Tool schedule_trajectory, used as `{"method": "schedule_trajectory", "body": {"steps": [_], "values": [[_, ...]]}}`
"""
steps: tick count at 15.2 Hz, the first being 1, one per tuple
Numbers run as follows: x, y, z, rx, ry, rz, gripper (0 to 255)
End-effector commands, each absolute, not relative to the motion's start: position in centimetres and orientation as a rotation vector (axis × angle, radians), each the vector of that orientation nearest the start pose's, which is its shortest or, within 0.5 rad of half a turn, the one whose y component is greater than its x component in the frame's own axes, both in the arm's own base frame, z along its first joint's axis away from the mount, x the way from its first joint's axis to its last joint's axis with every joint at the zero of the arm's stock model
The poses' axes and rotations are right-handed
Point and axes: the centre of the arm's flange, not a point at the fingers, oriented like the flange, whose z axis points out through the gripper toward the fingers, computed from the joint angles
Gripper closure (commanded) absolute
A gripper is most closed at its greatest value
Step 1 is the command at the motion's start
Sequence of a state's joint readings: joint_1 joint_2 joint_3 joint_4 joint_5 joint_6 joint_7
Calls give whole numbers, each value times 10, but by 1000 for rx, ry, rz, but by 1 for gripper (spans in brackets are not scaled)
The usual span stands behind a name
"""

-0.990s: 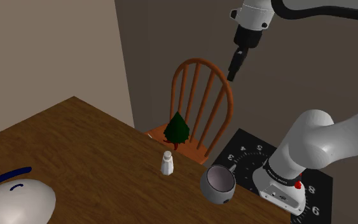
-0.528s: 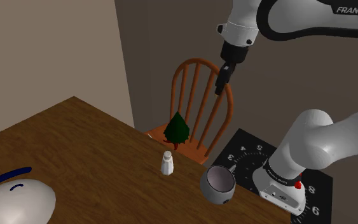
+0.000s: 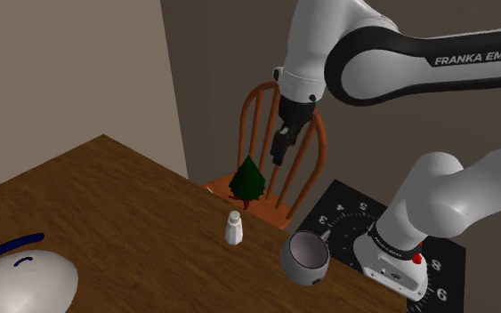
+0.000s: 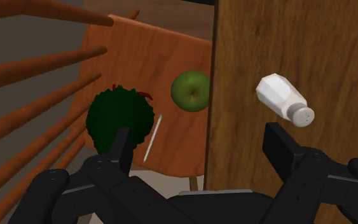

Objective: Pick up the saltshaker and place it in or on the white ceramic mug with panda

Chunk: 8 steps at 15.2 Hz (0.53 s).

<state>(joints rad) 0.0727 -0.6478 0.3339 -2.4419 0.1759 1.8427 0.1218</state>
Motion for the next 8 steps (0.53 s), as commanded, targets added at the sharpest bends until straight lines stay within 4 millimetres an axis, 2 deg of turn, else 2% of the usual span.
{"method": "schedule_trajectory", "body": {"steps": [1, 8], "values": [[333, 192, 500, -3149, -273, -46, 0], [347, 268, 450, -3144, -253, -28, 0]]}}
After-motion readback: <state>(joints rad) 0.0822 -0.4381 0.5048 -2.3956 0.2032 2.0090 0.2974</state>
